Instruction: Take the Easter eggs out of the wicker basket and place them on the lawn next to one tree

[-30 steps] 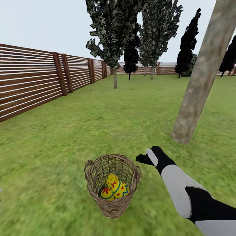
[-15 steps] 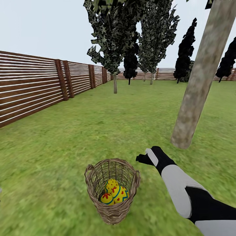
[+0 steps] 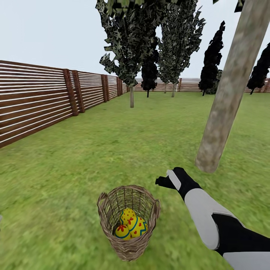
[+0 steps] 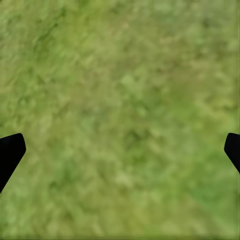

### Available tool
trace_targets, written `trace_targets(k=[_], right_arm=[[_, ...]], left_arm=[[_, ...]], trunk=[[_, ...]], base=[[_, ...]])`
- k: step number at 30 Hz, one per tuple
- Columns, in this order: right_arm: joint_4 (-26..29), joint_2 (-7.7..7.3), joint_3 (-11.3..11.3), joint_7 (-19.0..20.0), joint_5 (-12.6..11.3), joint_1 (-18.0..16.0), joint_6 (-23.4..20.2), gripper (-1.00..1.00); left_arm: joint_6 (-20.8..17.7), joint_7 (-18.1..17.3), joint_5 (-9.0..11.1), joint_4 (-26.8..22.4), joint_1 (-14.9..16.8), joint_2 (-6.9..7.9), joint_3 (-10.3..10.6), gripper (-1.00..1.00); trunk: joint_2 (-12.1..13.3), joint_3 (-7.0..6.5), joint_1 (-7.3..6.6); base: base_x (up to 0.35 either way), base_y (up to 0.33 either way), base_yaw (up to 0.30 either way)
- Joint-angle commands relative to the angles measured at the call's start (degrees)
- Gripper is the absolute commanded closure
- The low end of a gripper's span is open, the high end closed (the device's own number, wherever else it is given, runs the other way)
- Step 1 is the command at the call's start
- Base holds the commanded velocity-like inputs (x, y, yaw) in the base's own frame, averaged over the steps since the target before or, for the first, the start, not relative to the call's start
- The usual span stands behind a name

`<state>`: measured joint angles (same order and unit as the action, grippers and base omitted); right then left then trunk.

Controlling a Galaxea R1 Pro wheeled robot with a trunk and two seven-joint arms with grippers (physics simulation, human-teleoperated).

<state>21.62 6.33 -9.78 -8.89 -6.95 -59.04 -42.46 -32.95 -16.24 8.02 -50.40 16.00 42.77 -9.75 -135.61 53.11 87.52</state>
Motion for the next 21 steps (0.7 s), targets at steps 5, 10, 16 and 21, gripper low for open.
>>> trace_targets(k=[5, 10, 16, 21], right_arm=[[0.09, 0.07, -0.14, -0.51, -0.6, -0.02, -0.17, -1.0], [0.09, 0.08, -0.15, -0.51, -0.6, -0.02, -0.17, -1.0], [0.09, 0.08, -0.08, -0.51, -0.6, -0.02, -0.17, -1.0], [0.09, 0.15, -0.07, -0.51, -0.6, -0.02, -0.16, -1.0]], left_arm=[[-0.45, -0.02, 0.51, -0.05, 0.02, 0.0, -0.1, -1.0], [-0.45, -0.02, 0.51, -0.05, 0.03, -0.01, -0.1, -1.0], [-0.45, 0.03, 0.51, -0.05, 0.02, -0.04, -0.1, -1.0], [-0.45, 0.06, 0.51, -0.05, 0.06, -0.05, -0.1, -1.0]], trunk=[[1.99, -1.03, -1.11], [4.0, -2.26, -2.21], [6.41, -3.78, -3.53], [7.21, -4.51, -3.97]], base=[[0.0, 0.0, -0.071], [0.0, 0.0, -0.175], [0.0, 0.0, -0.207], [0.0, 0.0, -0.214]])
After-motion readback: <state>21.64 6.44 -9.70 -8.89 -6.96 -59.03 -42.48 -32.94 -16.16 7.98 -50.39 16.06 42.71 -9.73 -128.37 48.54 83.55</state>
